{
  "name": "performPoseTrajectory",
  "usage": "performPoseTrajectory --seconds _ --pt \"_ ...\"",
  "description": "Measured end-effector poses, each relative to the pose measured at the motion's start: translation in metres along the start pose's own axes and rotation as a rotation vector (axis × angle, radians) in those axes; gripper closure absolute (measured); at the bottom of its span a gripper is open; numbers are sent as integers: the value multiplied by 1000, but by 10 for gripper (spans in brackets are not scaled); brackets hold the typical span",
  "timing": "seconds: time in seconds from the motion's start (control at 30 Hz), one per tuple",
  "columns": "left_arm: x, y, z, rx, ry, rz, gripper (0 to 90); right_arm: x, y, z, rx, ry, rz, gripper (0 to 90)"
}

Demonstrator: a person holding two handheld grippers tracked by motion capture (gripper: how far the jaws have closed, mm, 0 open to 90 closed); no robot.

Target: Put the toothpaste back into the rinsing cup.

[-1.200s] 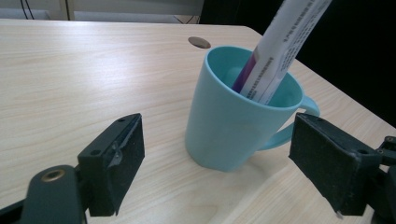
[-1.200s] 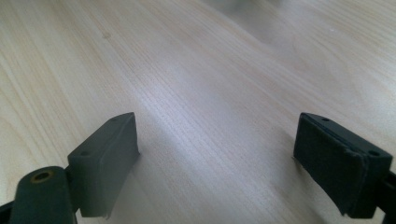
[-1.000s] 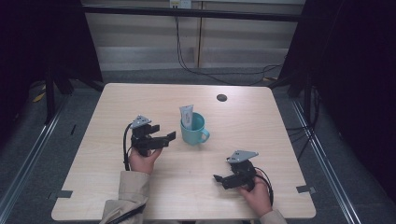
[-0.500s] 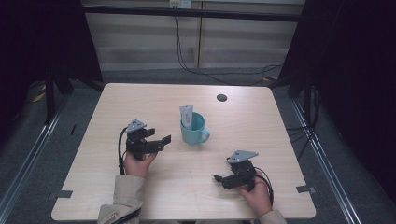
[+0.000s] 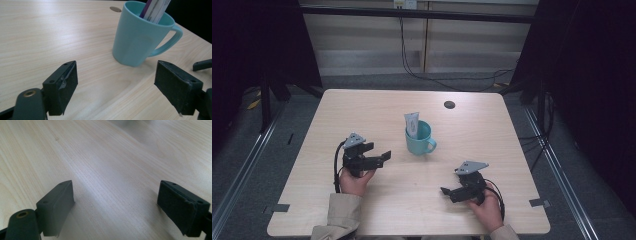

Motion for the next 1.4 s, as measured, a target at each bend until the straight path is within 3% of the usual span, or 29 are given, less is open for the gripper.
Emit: performPoseTrajectory --seconds 0.67,1.07,1.4 --pt "-2 34 1 113 -41 144 185 0 0 0 -1 -1 1 129" --pt "1 49 2 158 -59 210 188 0 0 0 -1 0 1 130" --pt "-1 54 4 165 -63 225 194 0 0 0 -1 -1 0 130"
Point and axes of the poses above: each handheld gripper's, and its own axes: x roughly forward along the jaws, y roughly out of its underside, z roughly to its left, the point moved 10 cm from there along x, roughly forward along the jaws, and after that the axes turned 5 degrees about x, right-handed, at the moved point
